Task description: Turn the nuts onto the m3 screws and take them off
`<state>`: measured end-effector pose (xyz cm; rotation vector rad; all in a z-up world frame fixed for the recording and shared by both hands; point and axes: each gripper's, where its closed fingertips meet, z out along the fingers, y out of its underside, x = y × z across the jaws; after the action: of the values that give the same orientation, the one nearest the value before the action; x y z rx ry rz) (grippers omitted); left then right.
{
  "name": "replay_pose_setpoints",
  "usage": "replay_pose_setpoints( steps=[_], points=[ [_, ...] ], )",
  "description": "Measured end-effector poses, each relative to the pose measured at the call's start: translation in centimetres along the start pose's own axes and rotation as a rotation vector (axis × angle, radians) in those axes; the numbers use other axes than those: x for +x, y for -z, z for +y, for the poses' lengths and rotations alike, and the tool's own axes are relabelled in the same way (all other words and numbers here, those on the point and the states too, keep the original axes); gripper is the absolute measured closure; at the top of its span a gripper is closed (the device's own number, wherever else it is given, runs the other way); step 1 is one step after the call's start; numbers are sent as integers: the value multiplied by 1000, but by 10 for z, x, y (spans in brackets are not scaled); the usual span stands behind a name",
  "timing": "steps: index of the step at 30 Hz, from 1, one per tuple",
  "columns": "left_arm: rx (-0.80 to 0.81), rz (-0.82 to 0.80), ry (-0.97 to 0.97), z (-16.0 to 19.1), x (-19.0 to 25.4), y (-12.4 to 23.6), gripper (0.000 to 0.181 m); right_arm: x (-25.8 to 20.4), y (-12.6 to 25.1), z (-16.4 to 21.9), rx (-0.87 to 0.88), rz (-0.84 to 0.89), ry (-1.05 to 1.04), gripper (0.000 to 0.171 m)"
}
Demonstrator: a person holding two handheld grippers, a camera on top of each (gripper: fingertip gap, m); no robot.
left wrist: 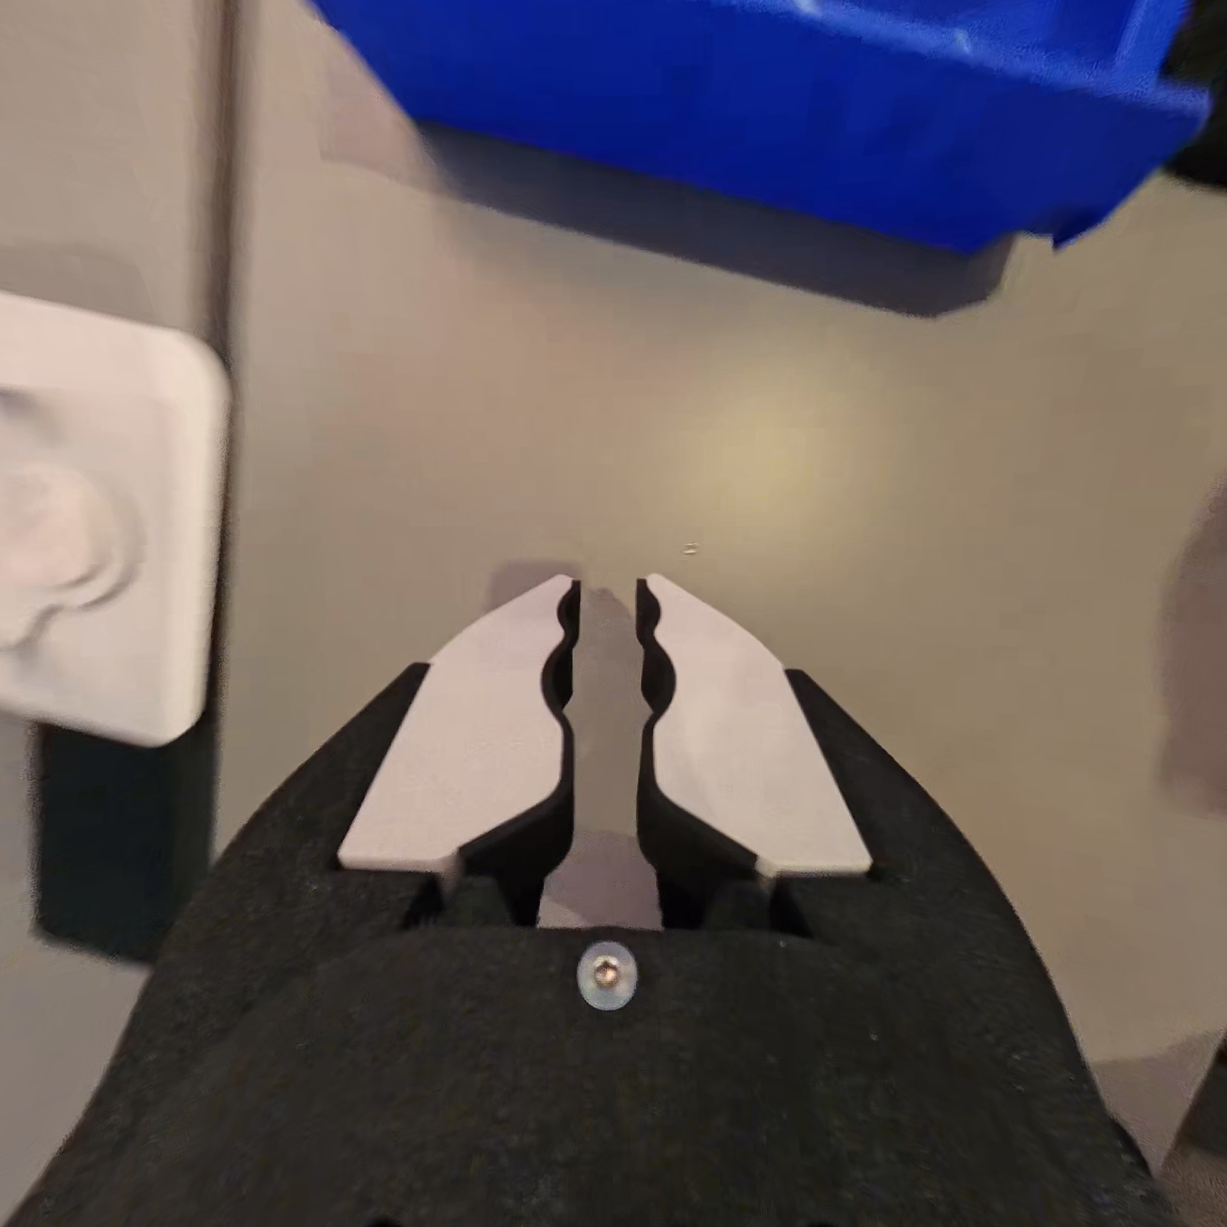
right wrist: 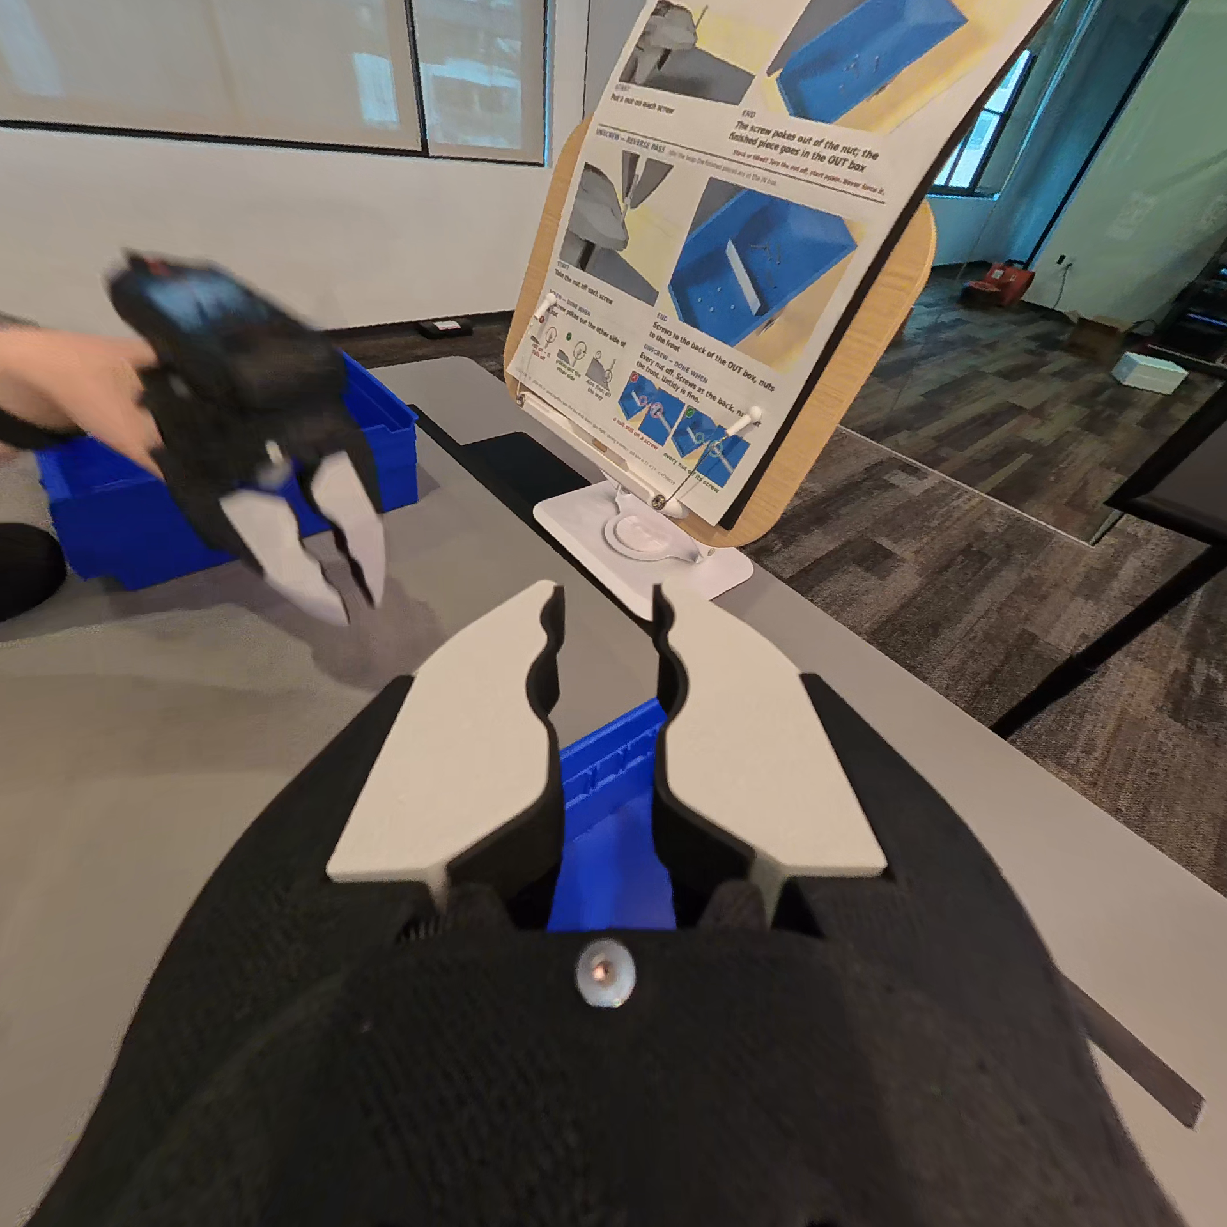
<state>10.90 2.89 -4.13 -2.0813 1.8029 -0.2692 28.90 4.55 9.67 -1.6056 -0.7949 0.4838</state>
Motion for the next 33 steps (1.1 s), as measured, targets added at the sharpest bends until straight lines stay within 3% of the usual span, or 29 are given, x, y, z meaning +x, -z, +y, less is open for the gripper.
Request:
replay_pose_setpoints(
  steps=[3,7,11,14,19,23,33],
  points=[
    [42,-212,145,23,-52,66,163,1,4,-4,11,9,10,145],
    [-115,-422,368,123,-112,116,165,-2,7,-11,53,-24,-19,145],
    [-205,-389,709,220,-129,114,165,-7,4,-13,63,-58,-44,144],
    [-227,-349,915,268,-135,91,166,-7,-1,-9,35,-48,-30,144],
    [-277,-287,1210,313,-146,48,166,-10,-4,-6,18,-54,-24,143],
    [-204,-271,1362,324,-161,29,164,-11,-6,-4,15,-70,-34,142],
    [-249,-257,1377,333,-161,6,160,-9,-15,7,-40,-69,-29,141]
  ],
)
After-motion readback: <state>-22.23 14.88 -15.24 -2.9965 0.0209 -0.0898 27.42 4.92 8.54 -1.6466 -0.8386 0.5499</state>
